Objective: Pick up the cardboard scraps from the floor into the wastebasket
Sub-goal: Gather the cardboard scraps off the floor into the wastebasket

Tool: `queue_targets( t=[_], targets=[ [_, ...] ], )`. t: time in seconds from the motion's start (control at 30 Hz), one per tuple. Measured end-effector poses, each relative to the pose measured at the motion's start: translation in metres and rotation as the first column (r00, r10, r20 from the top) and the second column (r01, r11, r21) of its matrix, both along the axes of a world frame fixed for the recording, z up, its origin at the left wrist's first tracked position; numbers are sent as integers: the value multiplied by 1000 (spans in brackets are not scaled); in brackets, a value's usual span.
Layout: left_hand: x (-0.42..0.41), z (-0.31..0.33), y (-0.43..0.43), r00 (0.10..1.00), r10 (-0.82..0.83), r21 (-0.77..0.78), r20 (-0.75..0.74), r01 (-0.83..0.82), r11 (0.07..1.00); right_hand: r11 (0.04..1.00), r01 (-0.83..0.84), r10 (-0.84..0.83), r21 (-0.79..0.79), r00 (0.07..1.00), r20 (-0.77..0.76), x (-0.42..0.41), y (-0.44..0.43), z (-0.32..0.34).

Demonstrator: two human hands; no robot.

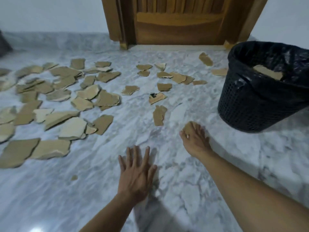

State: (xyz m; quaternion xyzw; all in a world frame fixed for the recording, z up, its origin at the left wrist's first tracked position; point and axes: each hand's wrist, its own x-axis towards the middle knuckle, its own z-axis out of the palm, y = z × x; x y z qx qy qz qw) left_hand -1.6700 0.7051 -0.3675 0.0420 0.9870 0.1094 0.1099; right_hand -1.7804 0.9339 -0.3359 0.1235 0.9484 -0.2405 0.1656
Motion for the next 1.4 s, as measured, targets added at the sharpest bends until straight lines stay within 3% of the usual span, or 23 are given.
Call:
queue_targets(
  t=[0.07, 0.23, 0.4, 0.6, 0.8, 1.0, 1.1, 1.2, 1.27, 1.33, 1.4],
  targets=[
    [-16, -3, -4, 999, 11, -26, -53, -12, 1000, 995, -61, 61, 75, 998, 14, -7, -18, -15],
    [-78, -6, -41, 965, 102, -86, -244, -126, 988, 987, -34, 58, 158, 987, -152, -37, -66, -33],
    [-142, 2, -95, 953, 194, -111, -234, -224, 968, 975, -29, 82, 222, 969, -233, -100, -103, -33],
    [-208, 5, -144, 956, 263, -31, -126, -269, 963, 949, -175, 205, 261, 974, -94, -153, -133, -25],
    [-265, 7, -129, 984, 141, -73, -108, -149, 986, 955, -157, 180, 251, 981, -72, -188, -120, -25],
    [-343, -3, -79, 988, 110, 16, -107, -109, 994, 982, -152, 180, 112, 932, -315, -246, -90, -39],
    [-368, -5, -50, 987, 136, 52, -90, -132, 990, 980, -180, 114, -83, 857, -503, -273, -77, -41],
    [-382, -3, -29, 980, 179, 41, -87, -176, 984, 1000, -23, 11, -11, 797, -604, -316, -33, -37],
    [-385, -2, -24, 980, 181, 25, -79, -179, 983, 989, 138, -89, 53, 841, -533, -351, 8, -30],
    [-390, 0, -22, 979, 185, 14, -84, -184, 983, 957, 266, -211, 115, 912, -353, -385, 46, -22],
    [-392, 0, -21, 974, 195, -16, -119, -198, 980, 948, 287, -264, 136, 950, -165, -414, 63, -14]
  ],
)
